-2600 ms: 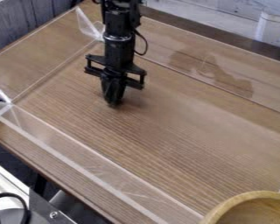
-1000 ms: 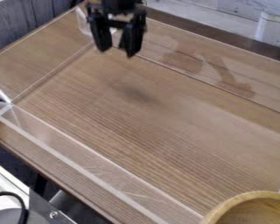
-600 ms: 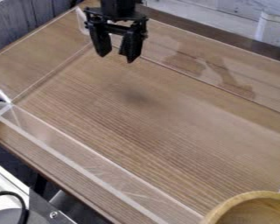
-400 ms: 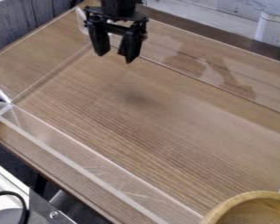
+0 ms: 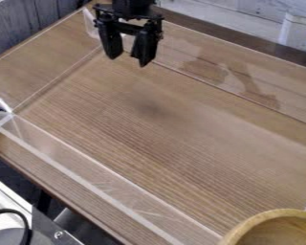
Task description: Remove the green block from inside the brown bowl and put it on the table
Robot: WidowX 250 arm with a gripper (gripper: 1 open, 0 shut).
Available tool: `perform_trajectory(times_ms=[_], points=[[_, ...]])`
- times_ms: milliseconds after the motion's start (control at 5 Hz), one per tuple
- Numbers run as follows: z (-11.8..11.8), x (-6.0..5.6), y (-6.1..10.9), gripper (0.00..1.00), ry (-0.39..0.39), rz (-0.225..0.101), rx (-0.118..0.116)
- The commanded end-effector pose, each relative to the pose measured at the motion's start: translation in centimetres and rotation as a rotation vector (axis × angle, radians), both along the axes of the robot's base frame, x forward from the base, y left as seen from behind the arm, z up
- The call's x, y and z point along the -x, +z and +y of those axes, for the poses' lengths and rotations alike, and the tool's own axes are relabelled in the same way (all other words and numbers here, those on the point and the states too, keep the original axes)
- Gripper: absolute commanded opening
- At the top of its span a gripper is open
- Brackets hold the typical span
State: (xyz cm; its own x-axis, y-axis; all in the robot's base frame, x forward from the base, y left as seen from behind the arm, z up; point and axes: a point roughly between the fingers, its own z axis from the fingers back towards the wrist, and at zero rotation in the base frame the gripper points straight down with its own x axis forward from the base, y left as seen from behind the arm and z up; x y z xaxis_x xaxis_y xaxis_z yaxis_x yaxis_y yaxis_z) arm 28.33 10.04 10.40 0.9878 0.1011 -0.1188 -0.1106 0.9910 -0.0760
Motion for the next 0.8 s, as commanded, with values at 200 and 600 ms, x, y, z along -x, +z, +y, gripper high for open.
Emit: perform_trajectory(times_ms=[200,600], points=[[0.3,-2.8,4.5,1.00,-0.061,-0.107,0.013],[-1.0,-5.3,4.8,1.00,-0.113,-0.097,0.048]])
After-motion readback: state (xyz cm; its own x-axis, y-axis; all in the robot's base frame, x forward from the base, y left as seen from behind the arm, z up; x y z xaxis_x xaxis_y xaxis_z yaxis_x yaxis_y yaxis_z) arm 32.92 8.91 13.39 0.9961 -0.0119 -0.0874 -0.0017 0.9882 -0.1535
